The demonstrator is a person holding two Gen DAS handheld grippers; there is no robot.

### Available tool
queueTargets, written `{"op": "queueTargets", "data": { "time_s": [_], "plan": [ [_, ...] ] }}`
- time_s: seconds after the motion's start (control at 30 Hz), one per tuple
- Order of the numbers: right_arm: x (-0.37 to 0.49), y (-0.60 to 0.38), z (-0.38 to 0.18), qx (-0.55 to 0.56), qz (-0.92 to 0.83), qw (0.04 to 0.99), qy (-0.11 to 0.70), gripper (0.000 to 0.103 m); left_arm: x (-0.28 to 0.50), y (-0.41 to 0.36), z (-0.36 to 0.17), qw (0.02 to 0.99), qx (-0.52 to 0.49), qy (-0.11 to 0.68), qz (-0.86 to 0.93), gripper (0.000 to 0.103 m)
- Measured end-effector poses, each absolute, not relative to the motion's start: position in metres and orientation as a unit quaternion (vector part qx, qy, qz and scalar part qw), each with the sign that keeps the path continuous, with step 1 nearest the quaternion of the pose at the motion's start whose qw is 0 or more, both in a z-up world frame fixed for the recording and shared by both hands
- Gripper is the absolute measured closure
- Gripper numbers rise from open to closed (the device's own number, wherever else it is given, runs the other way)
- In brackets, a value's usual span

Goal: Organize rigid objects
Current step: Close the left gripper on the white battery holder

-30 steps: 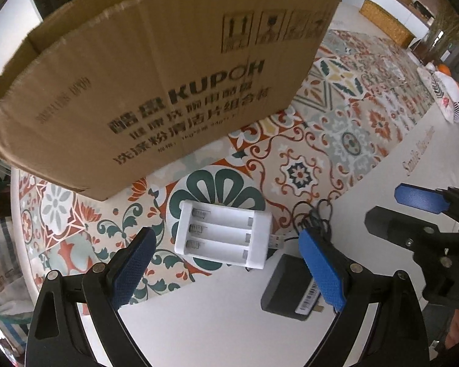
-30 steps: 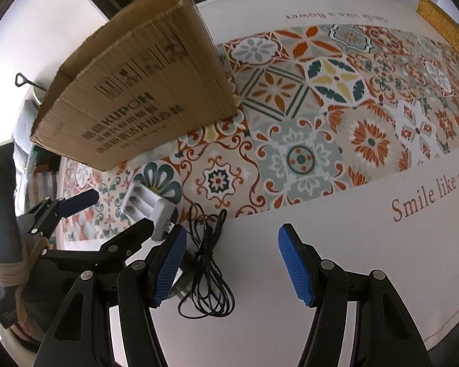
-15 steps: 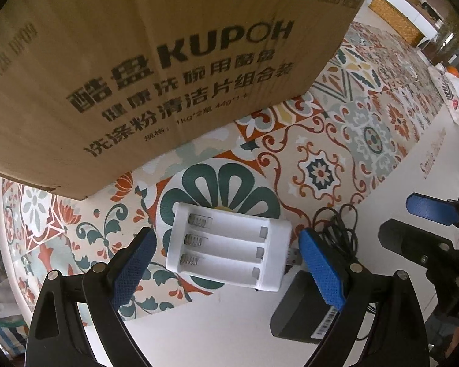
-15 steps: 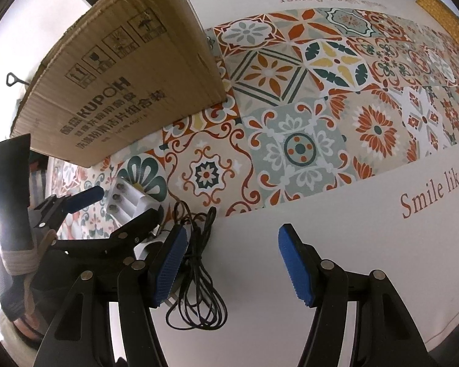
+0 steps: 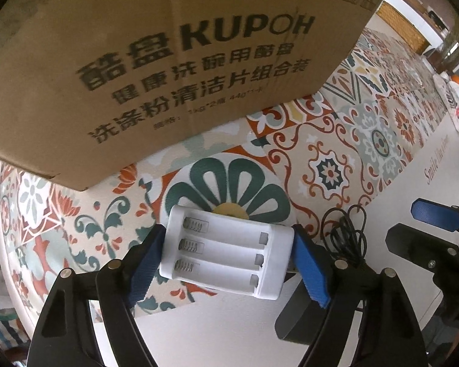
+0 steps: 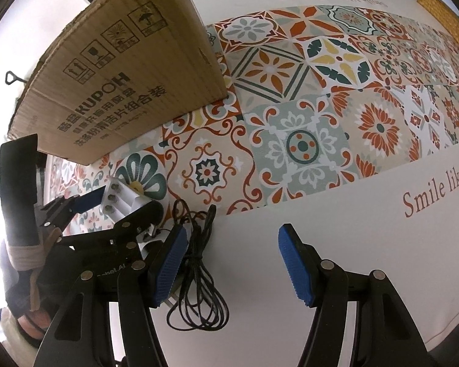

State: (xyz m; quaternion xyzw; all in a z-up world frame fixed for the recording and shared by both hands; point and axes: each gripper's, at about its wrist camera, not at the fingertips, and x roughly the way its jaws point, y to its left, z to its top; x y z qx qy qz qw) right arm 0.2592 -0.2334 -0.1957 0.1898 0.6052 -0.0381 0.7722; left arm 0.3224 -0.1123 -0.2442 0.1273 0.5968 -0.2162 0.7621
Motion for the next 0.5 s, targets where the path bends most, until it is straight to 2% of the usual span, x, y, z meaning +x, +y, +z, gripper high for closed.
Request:
{"op": "queueTargets", "data": {
  "time_s": [0.5],
  "plan": [
    [0.255,-0.212,-0.174,0.175,0.011,0.776,0.605,0.040,0.301,-0.064,-0.199,0.795,0.079,0.580,-0.160,0.022]
  ]
}}
